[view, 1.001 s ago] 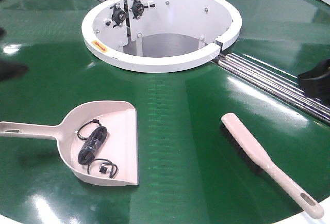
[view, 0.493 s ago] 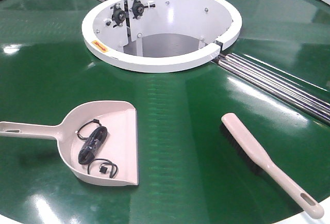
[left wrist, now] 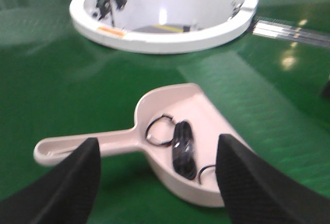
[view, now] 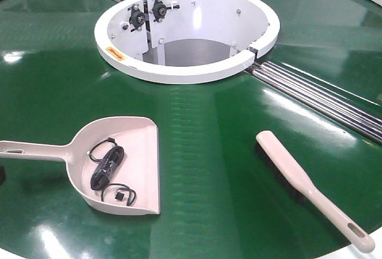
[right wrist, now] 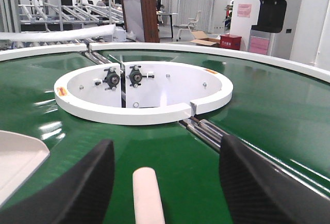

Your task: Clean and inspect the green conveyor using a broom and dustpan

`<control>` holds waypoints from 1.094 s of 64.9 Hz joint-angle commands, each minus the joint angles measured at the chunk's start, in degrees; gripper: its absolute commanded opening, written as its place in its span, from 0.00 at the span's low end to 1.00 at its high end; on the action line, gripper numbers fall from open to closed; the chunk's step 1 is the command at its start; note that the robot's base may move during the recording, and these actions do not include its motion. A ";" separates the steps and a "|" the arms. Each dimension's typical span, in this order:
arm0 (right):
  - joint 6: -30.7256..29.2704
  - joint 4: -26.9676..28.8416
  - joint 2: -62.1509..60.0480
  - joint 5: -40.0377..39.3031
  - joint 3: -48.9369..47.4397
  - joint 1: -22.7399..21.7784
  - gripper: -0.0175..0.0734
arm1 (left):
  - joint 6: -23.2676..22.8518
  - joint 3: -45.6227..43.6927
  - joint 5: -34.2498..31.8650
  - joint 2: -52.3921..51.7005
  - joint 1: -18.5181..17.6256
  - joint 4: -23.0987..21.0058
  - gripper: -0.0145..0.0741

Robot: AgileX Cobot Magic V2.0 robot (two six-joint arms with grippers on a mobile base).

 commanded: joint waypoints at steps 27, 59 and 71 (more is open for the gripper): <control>-0.26 0.49 0.79 -6.14 -0.05 -0.18 0.18 | -2.59 0.59 -8.39 0.25 -0.32 3.47 0.15; -0.14 0.44 0.79 -6.07 -0.05 -0.18 0.18 | -2.59 0.59 -8.08 0.25 -0.32 2.99 0.15; -0.14 0.44 0.79 -6.07 -0.05 -0.18 0.18 | -2.59 0.59 -8.08 0.25 -0.32 2.99 0.15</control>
